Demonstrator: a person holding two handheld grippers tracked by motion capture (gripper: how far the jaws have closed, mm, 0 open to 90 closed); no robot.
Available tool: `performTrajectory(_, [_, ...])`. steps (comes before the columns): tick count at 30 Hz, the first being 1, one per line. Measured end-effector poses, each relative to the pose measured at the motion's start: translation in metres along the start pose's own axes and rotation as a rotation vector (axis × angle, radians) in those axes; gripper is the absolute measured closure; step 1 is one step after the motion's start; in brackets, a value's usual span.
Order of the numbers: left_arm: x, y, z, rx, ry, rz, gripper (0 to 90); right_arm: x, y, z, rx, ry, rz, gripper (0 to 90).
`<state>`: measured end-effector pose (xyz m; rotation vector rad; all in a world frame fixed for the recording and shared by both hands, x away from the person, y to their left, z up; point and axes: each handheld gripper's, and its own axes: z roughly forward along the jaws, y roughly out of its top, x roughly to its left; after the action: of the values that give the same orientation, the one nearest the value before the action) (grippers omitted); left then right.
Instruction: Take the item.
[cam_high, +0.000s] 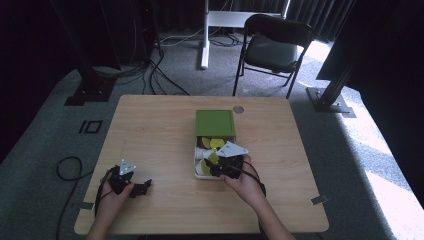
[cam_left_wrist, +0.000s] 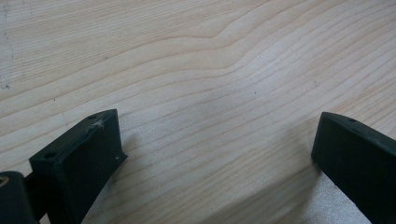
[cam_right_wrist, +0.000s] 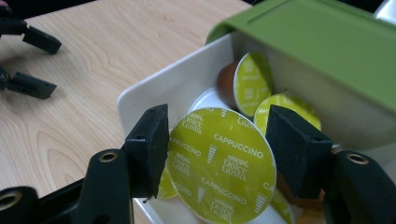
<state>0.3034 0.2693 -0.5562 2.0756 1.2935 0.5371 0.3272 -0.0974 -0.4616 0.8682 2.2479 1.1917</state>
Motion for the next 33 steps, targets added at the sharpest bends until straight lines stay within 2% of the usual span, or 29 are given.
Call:
performTrajectory(5, [0.000,0.000,0.000,0.002,0.000,0.000,2.9,-0.006,0.009,-0.007,-0.028,-0.012,-0.006,40.2])
performTrajectory(17, [0.000,0.000,0.000,0.001,0.000,0.001,2.8,-0.033,0.018,-0.029,-0.084,-0.072,0.036,40.3])
performTrajectory(26, [0.000,0.000,0.000,0.000,0.000,0.002,2.8,-0.064,0.014,-0.044,-0.126,-0.169,0.089,40.3])
performTrajectory(33, [0.000,0.000,0.000,0.001,0.001,0.003,2.8,-0.087,0.002,-0.042,-0.099,-0.237,0.105,40.4])
